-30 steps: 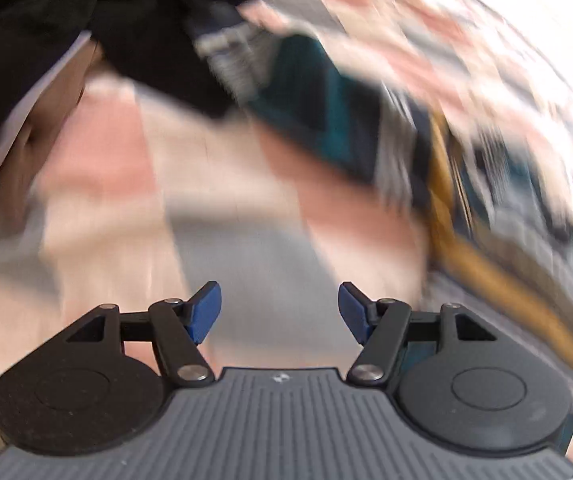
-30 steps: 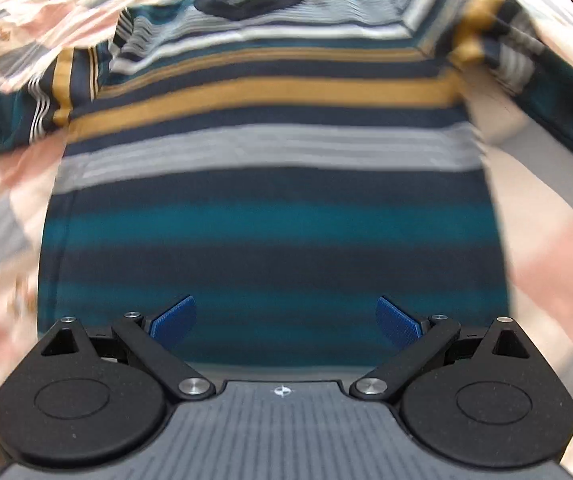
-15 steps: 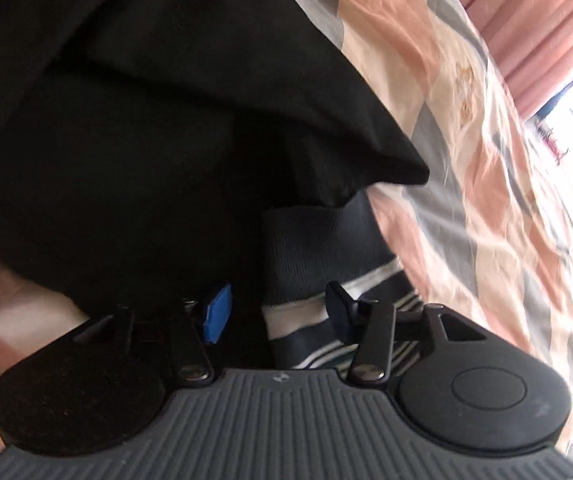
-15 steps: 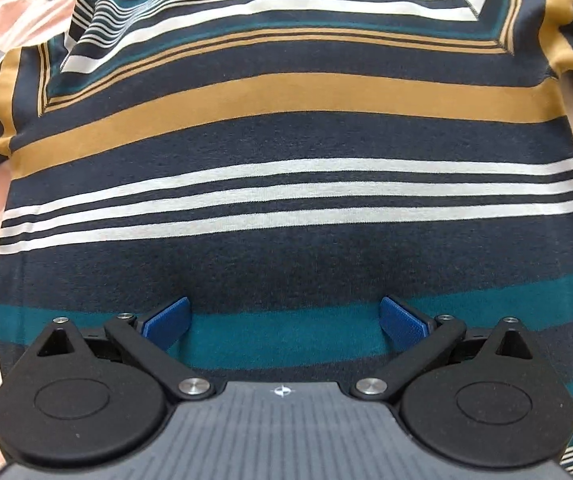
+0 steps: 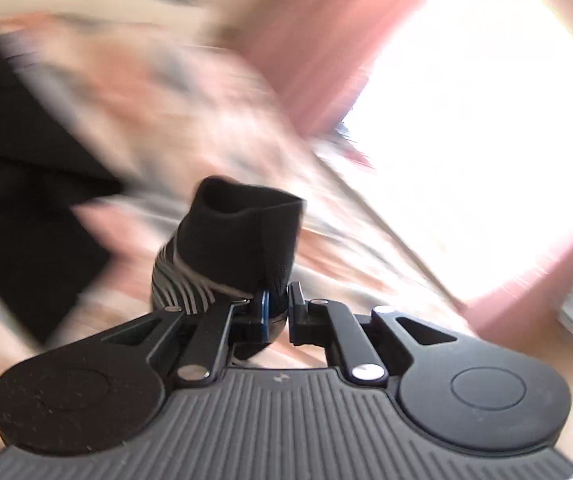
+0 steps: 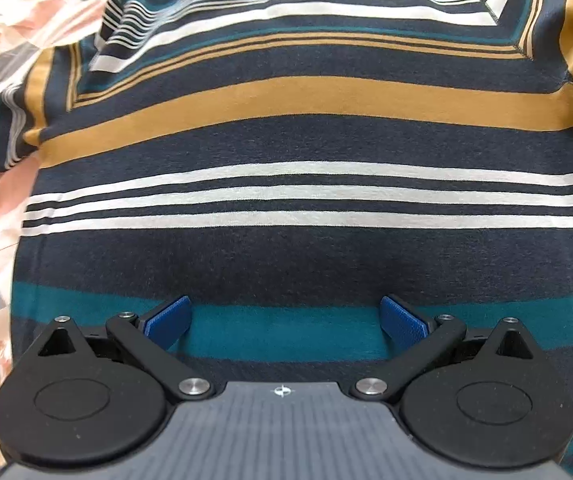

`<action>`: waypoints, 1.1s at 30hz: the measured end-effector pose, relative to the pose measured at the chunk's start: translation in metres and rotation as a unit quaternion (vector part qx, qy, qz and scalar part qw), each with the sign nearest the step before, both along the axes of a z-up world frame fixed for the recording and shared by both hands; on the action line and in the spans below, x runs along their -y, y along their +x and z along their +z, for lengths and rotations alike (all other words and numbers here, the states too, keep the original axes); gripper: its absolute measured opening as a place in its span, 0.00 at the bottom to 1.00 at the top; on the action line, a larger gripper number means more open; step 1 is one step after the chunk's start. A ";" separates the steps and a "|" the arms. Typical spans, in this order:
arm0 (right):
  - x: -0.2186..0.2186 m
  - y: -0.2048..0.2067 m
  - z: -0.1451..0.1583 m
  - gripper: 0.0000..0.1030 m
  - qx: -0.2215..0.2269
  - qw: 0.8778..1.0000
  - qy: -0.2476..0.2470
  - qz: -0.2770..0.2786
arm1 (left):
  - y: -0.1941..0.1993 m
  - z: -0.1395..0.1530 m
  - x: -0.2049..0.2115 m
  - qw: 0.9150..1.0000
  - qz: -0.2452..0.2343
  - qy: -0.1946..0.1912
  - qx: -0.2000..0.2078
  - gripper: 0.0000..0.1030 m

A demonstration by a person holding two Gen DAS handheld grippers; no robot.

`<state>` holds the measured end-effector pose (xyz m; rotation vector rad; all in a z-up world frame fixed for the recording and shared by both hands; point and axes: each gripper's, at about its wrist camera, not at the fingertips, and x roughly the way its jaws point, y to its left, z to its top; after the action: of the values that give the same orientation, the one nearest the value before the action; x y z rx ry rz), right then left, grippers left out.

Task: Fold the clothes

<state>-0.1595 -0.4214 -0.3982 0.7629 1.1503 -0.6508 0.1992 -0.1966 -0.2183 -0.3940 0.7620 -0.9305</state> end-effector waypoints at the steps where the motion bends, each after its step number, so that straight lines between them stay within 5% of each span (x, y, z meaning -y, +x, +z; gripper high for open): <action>1: 0.002 -0.006 0.004 0.98 0.006 1.000 0.002 0.001 | -0.033 0.011 0.015 0.999 -0.040 -0.012 0.013 0.05; 3: 0.010 -0.024 0.014 0.98 0.019 1.000 0.004 -0.011 | -0.095 0.018 0.049 0.990 -0.136 -0.036 0.002 0.06; 6: 0.029 -0.059 0.028 0.98 0.041 0.998 0.009 -0.041 | -0.184 -0.006 0.096 0.968 -0.245 -0.018 -0.043 0.12; 11: 0.074 -0.141 0.037 0.95 0.079 0.990 0.017 -0.118 | -0.285 -0.083 0.101 0.947 -0.282 0.132 -0.074 0.17; 15: 0.092 -0.186 0.027 0.80 0.191 0.961 0.083 -0.184 | -0.298 -0.111 0.059 0.941 -0.252 0.209 -0.082 0.17; 19: 0.094 -0.198 0.013 0.79 0.264 0.927 0.148 -0.222 | -0.283 -0.103 0.048 0.943 -0.223 0.231 -0.091 0.20; 25: 0.079 -0.185 -0.006 0.78 0.259 0.918 0.173 -0.247 | -0.267 -0.104 0.048 0.946 -0.192 0.242 -0.097 0.24; 28: 0.086 -0.166 -0.010 0.77 0.264 0.927 0.147 -0.222 | -0.256 -0.117 0.051 0.948 -0.182 0.232 -0.116 0.24; 29: 0.089 -0.159 -0.010 0.69 0.261 0.934 0.132 -0.207 | -0.250 -0.121 0.052 0.950 -0.178 0.227 -0.122 0.24; 32: 0.101 -0.134 -0.007 0.05 0.255 0.948 0.112 -0.156 | -0.225 -0.130 0.055 0.953 -0.163 0.217 -0.133 0.24; 33: 0.102 -0.130 0.000 0.05 0.264 0.948 0.108 -0.145 | -0.214 -0.131 0.057 0.954 -0.158 0.215 -0.135 0.23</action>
<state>-0.2891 -0.5235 -0.3983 1.2251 0.6244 -0.5191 -0.0152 -0.2532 -0.3497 -0.0116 1.2762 -0.9848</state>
